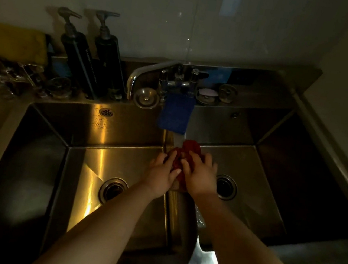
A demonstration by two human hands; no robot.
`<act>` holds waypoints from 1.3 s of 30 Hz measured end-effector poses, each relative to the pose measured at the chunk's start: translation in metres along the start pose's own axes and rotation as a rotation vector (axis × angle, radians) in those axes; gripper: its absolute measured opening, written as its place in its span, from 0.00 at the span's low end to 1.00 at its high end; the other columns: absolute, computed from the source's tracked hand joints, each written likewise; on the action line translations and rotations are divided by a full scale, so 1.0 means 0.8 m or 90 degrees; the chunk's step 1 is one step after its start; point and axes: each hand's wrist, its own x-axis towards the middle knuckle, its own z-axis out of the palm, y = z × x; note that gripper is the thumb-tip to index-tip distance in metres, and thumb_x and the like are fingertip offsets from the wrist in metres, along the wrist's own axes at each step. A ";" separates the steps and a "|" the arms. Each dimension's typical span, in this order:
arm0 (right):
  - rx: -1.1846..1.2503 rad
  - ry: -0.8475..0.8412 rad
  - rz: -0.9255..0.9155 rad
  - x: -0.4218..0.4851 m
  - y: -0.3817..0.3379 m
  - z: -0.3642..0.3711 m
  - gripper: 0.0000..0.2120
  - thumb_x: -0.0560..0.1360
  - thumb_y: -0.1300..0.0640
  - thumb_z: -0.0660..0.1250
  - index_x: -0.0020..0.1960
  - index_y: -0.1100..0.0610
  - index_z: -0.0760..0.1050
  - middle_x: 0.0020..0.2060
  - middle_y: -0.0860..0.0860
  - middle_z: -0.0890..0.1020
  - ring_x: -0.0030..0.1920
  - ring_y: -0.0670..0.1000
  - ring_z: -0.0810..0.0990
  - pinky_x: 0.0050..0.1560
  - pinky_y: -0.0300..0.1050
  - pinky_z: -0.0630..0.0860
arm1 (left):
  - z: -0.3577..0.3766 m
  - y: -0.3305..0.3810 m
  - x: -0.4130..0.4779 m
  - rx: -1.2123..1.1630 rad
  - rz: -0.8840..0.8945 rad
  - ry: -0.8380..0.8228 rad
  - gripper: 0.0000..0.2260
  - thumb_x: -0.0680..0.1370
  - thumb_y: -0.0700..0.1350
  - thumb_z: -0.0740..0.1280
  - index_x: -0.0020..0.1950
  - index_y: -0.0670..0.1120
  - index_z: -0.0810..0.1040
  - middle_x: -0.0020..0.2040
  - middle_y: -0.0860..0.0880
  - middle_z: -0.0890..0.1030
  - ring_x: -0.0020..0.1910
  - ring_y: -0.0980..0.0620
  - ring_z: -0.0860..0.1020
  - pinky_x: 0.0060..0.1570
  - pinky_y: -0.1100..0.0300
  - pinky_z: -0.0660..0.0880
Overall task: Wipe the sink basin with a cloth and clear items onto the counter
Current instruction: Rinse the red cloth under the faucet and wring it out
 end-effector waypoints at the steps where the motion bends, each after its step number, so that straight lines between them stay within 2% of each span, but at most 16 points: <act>1: 0.000 -0.005 -0.007 -0.008 0.003 -0.002 0.22 0.79 0.43 0.55 0.70 0.49 0.65 0.67 0.54 0.64 0.62 0.57 0.64 0.58 0.47 0.65 | 0.003 0.000 -0.007 -0.014 0.015 0.002 0.27 0.81 0.54 0.55 0.77 0.50 0.50 0.73 0.46 0.56 0.70 0.47 0.61 0.68 0.53 0.63; 8: 0.008 -0.082 -0.027 -0.063 0.036 -0.013 0.28 0.76 0.38 0.57 0.73 0.49 0.61 0.66 0.54 0.63 0.63 0.59 0.63 0.61 0.50 0.65 | 0.030 0.010 -0.069 -0.118 0.007 -0.057 0.27 0.80 0.55 0.58 0.76 0.52 0.54 0.75 0.49 0.57 0.72 0.49 0.60 0.69 0.57 0.62; 12: 0.001 -0.095 -0.040 -0.095 0.043 -0.019 0.27 0.77 0.39 0.57 0.72 0.49 0.61 0.65 0.54 0.62 0.61 0.60 0.63 0.61 0.51 0.66 | 0.046 0.020 -0.098 -0.136 -0.002 -0.046 0.27 0.79 0.55 0.61 0.76 0.50 0.57 0.74 0.49 0.57 0.72 0.49 0.61 0.65 0.63 0.59; 15: -0.021 -0.084 -0.052 -0.118 0.046 -0.021 0.25 0.78 0.42 0.57 0.72 0.49 0.61 0.65 0.54 0.62 0.61 0.60 0.63 0.59 0.52 0.67 | 0.055 0.026 -0.116 -0.131 -0.012 -0.039 0.28 0.77 0.53 0.63 0.75 0.50 0.59 0.74 0.49 0.57 0.71 0.49 0.62 0.67 0.61 0.60; 18: -0.023 -0.080 -0.050 -0.135 0.046 -0.020 0.24 0.79 0.44 0.56 0.72 0.49 0.60 0.67 0.54 0.61 0.62 0.59 0.62 0.59 0.51 0.68 | 0.060 0.028 -0.128 -0.130 -0.023 -0.064 0.32 0.75 0.53 0.65 0.76 0.50 0.56 0.76 0.49 0.54 0.73 0.49 0.59 0.72 0.56 0.58; 21: -0.009 -0.072 -0.027 -0.142 0.041 -0.015 0.23 0.79 0.47 0.56 0.73 0.49 0.59 0.69 0.52 0.58 0.64 0.58 0.60 0.62 0.53 0.68 | 0.061 0.029 -0.132 -0.128 -0.032 -0.092 0.35 0.75 0.52 0.66 0.77 0.50 0.52 0.77 0.49 0.51 0.75 0.50 0.53 0.73 0.51 0.56; 25: 0.021 -0.067 0.002 -0.131 0.035 -0.008 0.22 0.80 0.50 0.54 0.74 0.49 0.58 0.69 0.52 0.58 0.64 0.57 0.62 0.61 0.51 0.69 | 0.062 0.036 -0.123 -0.095 -0.033 -0.083 0.32 0.78 0.47 0.63 0.77 0.48 0.50 0.78 0.47 0.51 0.76 0.49 0.51 0.74 0.54 0.52; 29: 0.029 -0.062 0.014 -0.113 0.034 -0.002 0.21 0.81 0.51 0.53 0.73 0.50 0.60 0.68 0.52 0.61 0.63 0.58 0.63 0.61 0.50 0.69 | 0.064 0.035 -0.109 -0.157 -0.042 -0.086 0.30 0.79 0.44 0.62 0.77 0.49 0.49 0.78 0.50 0.48 0.76 0.53 0.46 0.73 0.62 0.45; 32: 0.025 -0.061 0.016 -0.096 0.031 -0.001 0.20 0.81 0.51 0.52 0.73 0.50 0.62 0.68 0.52 0.61 0.63 0.58 0.63 0.60 0.50 0.69 | 0.057 0.035 -0.092 -0.193 -0.042 -0.095 0.30 0.80 0.42 0.61 0.77 0.46 0.48 0.78 0.48 0.46 0.76 0.52 0.45 0.71 0.64 0.44; 36: -0.012 -0.058 0.017 -0.066 0.024 -0.001 0.20 0.81 0.50 0.53 0.72 0.49 0.63 0.70 0.52 0.61 0.64 0.59 0.63 0.60 0.50 0.69 | 0.042 0.041 -0.069 -0.173 -0.015 -0.100 0.26 0.81 0.40 0.58 0.76 0.41 0.51 0.77 0.42 0.50 0.76 0.46 0.50 0.74 0.54 0.51; 38: -0.016 -0.055 0.019 -0.052 0.020 0.000 0.20 0.81 0.50 0.53 0.72 0.49 0.63 0.69 0.52 0.62 0.64 0.58 0.63 0.60 0.49 0.68 | 0.031 0.044 -0.059 -0.184 0.018 -0.077 0.21 0.83 0.42 0.55 0.75 0.43 0.56 0.75 0.40 0.58 0.74 0.43 0.59 0.72 0.50 0.57; 39: -0.016 -0.055 0.019 -0.045 0.018 0.000 0.20 0.81 0.49 0.53 0.72 0.49 0.63 0.69 0.52 0.62 0.64 0.58 0.63 0.60 0.49 0.68 | 0.028 0.042 -0.052 -0.174 0.020 -0.067 0.21 0.83 0.43 0.54 0.75 0.44 0.56 0.75 0.40 0.59 0.73 0.43 0.59 0.73 0.49 0.57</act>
